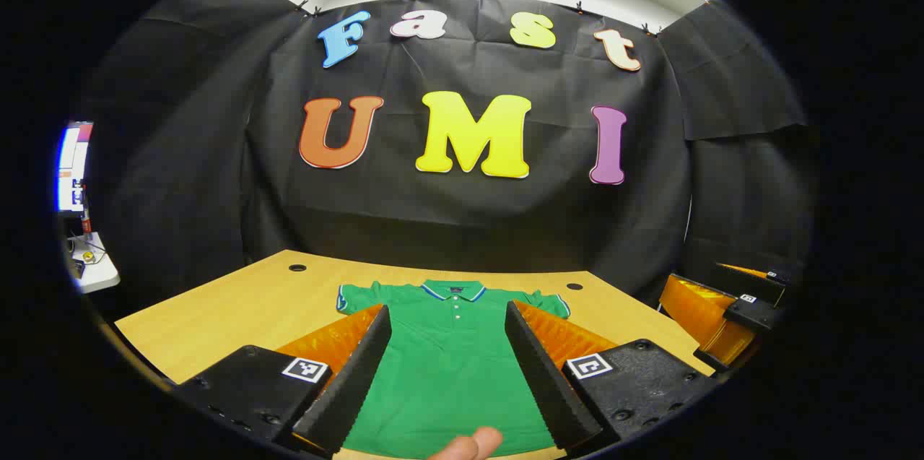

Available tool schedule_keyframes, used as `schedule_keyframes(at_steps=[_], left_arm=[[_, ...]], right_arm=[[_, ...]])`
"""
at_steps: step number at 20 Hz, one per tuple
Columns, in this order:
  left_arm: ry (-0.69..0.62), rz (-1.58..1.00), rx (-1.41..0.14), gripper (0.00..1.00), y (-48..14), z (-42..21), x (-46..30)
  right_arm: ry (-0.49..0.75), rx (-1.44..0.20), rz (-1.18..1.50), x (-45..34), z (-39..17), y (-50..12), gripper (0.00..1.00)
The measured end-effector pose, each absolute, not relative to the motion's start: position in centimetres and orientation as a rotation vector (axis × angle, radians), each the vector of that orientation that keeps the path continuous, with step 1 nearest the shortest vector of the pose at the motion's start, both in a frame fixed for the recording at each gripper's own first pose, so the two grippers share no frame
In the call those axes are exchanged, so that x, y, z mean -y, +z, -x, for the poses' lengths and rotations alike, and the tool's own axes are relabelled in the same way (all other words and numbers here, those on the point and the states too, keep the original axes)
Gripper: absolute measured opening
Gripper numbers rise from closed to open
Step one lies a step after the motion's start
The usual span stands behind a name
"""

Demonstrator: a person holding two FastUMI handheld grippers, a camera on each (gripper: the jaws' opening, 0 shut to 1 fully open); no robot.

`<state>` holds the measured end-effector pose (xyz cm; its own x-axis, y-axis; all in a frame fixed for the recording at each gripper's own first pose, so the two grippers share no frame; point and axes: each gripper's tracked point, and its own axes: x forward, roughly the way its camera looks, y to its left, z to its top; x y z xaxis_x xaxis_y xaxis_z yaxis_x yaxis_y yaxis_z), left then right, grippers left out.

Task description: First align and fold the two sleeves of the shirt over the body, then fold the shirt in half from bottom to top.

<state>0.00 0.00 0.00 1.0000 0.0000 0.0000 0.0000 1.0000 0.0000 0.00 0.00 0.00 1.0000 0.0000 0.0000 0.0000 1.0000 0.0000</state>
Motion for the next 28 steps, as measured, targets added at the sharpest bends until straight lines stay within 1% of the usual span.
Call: schedule_keyframes(at_steps=[2, 4, 5, 6, 9, 11, 12, 13, 16, 17, 18, 19, 23, 26, 28], left_arm=[[0.033, -0.012, 0.025, 1.00, 0.8, 0.3, -1.8], [0.009, -0.002, 0.018, 1.00, 0.8, 0.1, -1.7], [-0.002, -0.006, 0.022, 1.00, 1.0, 0.3, -1.7], [-0.001, -0.018, 0.030, 1.00, 1.1, 0.4, -1.9], [0.049, -0.015, 0.050, 1.00, 1.5, 0.0, -3.7], [0.035, 0.019, 0.021, 1.00, 0.6, -0.6, -3.5], [0.026, 0.028, 0.002, 1.00, 0.2, -0.7, -3.2], [0.028, 0.028, -0.010, 1.00, -0.1, -0.8, -3.2], [0.036, -0.003, -0.013, 1.00, -0.3, -0.9, -3.3], [0.031, -0.013, -0.012, 1.00, -0.4, -1.0, -3.1], [0.024, -0.017, -0.014, 1.00, -0.5, -1.1, -2.9], [0.015, -0.021, -0.015, 1.00, -0.7, -1.2, -2.5], [0.010, -0.059, -0.028, 1.00, -1.5, -1.5, -2.3], [0.005, -0.056, -0.053, 1.00, -2.4, -2.3, -2.0], [0.002, -0.056, -0.072, 1.00, -3.1, -2.5, -2.0]], right_arm=[[-0.005, -0.004, 0.039, -1.4, -0.1, -0.1, 0.95], [-0.009, -0.007, 0.058, -2.2, 0.1, -0.2, 0.93], [-0.006, -0.001, 0.052, -2.7, 0.2, 0.0, 0.96], [-0.001, 0.009, 0.050, -3.1, 0.3, 0.4, 0.97], [-0.010, 0.034, 0.092, -2.7, 0.4, 0.6, 0.95], [0.015, 0.032, 0.077, -3.5, 0.2, 0.4, 0.97], [0.020, 0.018, 0.078, -3.4, 0.0, -0.2, 0.95], [0.018, 0.002, 0.079, -3.2, -0.2, -0.6, 0.97], [0.013, -0.031, 0.056, -2.5, 0.2, -2.1, 0.97], [0.007, -0.037, 0.061, -1.9, 0.3, -2.3, 0.95], [-0.001, -0.040, 0.069, -1.6, 0.2, -2.5, 0.96], [-0.009, -0.039, 0.075, -1.3, 0.2, -2.5, 0.93], [-0.022, -0.042, 0.063, -0.6, -0.2, -3.1, 0.97], [-0.042, -0.036, 0.053, 0.7, -1.2, -2.9, 0.93], [-0.051, -0.030, 0.043, 1.3, -2.7, -2.7, 0.95]])
